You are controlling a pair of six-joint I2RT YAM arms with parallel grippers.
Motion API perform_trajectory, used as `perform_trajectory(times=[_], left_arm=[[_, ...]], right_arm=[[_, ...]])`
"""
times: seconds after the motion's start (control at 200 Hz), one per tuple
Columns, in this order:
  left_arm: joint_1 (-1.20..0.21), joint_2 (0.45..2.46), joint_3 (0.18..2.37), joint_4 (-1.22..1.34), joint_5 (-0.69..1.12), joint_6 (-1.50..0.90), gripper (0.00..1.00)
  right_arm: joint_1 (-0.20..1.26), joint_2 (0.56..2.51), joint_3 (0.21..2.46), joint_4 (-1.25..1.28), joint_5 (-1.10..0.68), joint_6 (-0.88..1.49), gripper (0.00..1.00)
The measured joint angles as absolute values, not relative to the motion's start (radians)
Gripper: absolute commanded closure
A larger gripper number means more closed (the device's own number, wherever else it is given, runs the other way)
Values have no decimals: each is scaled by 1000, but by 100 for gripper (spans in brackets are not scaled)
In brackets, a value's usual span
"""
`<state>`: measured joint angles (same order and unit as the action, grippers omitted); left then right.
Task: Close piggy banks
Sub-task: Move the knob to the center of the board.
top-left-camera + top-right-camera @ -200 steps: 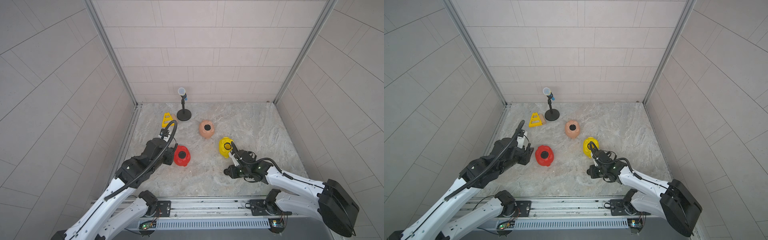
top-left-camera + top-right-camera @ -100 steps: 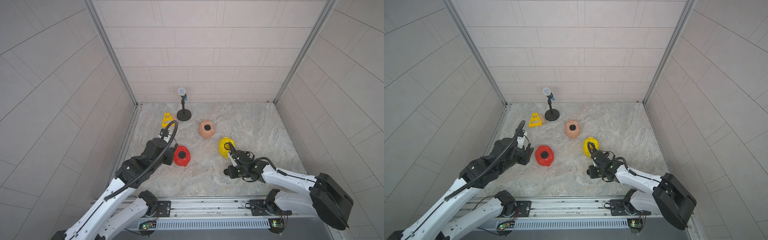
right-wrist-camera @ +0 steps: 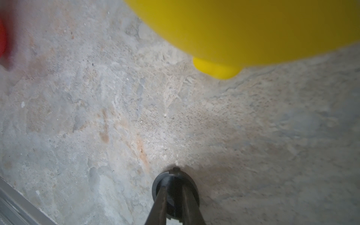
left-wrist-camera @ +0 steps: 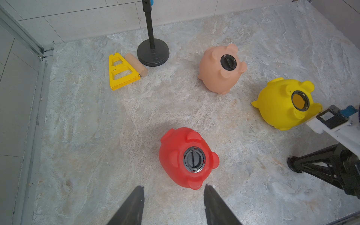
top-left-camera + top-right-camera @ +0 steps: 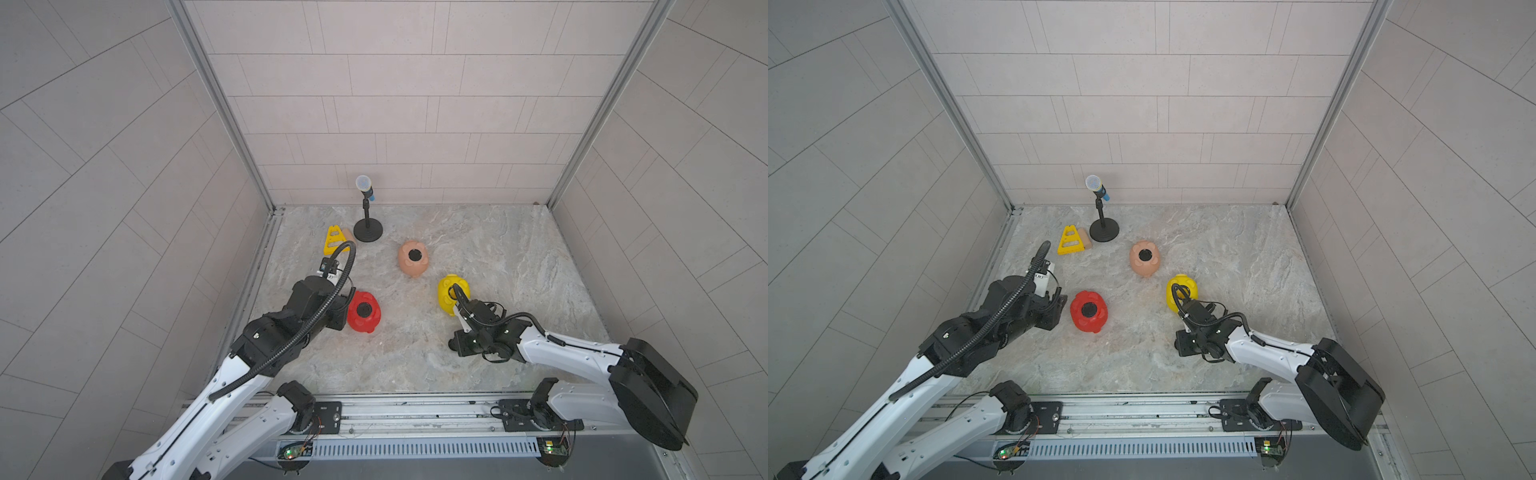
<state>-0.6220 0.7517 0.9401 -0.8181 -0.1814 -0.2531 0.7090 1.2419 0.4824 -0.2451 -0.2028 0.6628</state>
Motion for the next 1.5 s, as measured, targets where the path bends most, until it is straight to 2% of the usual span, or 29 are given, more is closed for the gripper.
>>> perform_trajectory(times=[1.026, 1.496], left_arm=[[-622, 759, 940, -818, -185, -253, 45], [-622, 768, 940, -817, -185, -253, 45]], right_arm=[[714, 1228, 513, -379, -98, 665, 83], [715, 1215, 512, -422, -70, 659, 89]])
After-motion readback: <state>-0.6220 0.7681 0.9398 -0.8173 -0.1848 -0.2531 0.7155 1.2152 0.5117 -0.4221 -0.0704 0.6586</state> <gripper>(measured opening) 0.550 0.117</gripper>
